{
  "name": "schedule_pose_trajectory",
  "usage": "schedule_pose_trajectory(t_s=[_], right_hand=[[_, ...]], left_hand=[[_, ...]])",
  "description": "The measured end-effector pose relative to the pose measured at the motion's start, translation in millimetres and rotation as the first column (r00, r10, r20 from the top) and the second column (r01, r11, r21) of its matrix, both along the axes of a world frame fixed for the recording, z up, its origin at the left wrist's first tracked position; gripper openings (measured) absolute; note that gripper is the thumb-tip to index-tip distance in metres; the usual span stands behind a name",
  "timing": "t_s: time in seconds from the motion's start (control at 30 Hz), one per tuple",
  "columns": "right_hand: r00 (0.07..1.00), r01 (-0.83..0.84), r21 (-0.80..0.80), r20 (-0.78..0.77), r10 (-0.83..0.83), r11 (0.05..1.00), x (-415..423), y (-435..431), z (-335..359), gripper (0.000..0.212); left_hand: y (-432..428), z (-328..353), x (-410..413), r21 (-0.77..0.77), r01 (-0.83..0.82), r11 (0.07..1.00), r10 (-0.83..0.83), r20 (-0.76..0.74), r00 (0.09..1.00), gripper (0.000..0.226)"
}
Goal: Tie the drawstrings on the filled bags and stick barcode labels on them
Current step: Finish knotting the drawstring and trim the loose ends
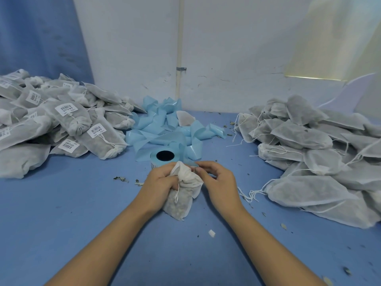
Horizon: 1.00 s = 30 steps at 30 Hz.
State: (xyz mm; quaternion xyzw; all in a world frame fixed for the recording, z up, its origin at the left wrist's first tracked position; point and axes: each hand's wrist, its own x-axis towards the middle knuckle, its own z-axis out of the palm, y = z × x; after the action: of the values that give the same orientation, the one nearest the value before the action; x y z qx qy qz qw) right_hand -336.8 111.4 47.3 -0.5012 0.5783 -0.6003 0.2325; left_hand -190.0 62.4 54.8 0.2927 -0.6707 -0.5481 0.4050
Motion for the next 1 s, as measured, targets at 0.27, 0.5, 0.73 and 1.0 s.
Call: schedule_pose_trajectory(t_s=[0.27,0.5,0.73,1.0], right_hand=[[0.977,0.130,-0.024,0.172,-0.124,0.991,-7,-2,-2,0.020],[0.896,0.334,-0.076,0.333,-0.292,0.939,-7,2,4,0.018],[0.922,0.350,-0.346,-0.040,-0.386,0.871,11,12,9,0.016],[0.836,0.215,-0.525,-0.337,-0.433,0.824,20,11,6,0.011]], left_hand=[[1,3,-2,0.024,-0.061,0.998,0.062,-0.039,0.997,0.046],[2,7,-14,0.045,-0.184,0.982,0.188,-0.120,0.975,0.058],[8,11,-31,0.256,-0.341,0.905,0.408,-0.290,0.866,0.027],[8,20,-32,0.524,-0.160,0.837,0.433,-0.454,0.779,0.022]])
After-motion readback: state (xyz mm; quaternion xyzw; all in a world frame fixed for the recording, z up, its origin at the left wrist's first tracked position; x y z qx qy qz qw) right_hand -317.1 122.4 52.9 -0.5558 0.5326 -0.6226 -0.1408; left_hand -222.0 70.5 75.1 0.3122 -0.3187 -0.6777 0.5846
